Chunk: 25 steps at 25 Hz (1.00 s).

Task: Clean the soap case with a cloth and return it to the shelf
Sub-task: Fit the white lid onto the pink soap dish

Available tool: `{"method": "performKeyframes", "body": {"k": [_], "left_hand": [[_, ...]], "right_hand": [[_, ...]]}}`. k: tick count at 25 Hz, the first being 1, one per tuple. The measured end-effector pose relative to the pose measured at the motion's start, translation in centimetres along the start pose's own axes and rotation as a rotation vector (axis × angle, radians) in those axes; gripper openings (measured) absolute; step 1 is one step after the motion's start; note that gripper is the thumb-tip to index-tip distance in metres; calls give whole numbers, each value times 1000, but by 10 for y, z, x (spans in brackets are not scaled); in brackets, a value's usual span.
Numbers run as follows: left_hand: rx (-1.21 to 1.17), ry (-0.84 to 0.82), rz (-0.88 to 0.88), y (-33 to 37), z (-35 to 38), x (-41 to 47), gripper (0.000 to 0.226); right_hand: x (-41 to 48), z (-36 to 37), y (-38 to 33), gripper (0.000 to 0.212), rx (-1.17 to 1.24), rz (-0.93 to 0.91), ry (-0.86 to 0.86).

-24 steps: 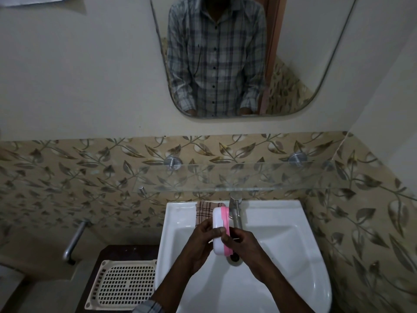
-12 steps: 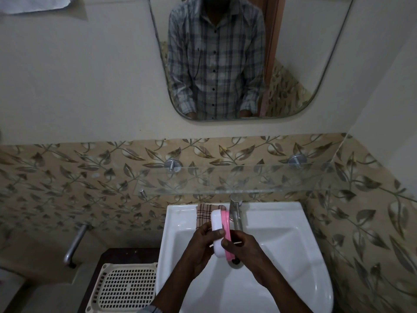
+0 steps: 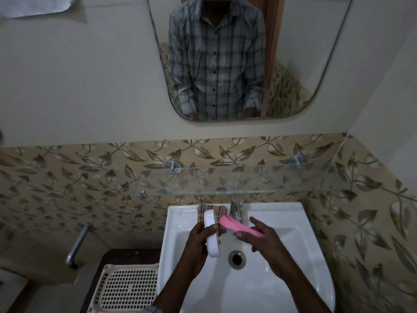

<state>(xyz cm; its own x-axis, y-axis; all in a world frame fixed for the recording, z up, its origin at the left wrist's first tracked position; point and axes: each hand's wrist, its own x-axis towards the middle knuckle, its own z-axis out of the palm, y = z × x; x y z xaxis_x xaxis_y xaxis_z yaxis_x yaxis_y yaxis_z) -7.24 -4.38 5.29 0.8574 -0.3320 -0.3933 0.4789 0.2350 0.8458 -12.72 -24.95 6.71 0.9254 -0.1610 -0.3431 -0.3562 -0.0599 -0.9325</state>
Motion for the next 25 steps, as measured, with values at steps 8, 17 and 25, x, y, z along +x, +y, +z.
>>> {"method": "performKeyframes", "body": {"k": [8, 17, 25], "left_hand": [[317, -147, -155, 1, 8, -1, 71], [221, -89, -86, 8, 11, 5, 69], [182, -94, -71, 6, 9, 8, 69]], "right_hand": [[18, -17, -28, 141, -213, 42, -292], [21, 25, 5, 76, 345, 26, -93], [22, 25, 7, 49, 378, 7, -145]]}}
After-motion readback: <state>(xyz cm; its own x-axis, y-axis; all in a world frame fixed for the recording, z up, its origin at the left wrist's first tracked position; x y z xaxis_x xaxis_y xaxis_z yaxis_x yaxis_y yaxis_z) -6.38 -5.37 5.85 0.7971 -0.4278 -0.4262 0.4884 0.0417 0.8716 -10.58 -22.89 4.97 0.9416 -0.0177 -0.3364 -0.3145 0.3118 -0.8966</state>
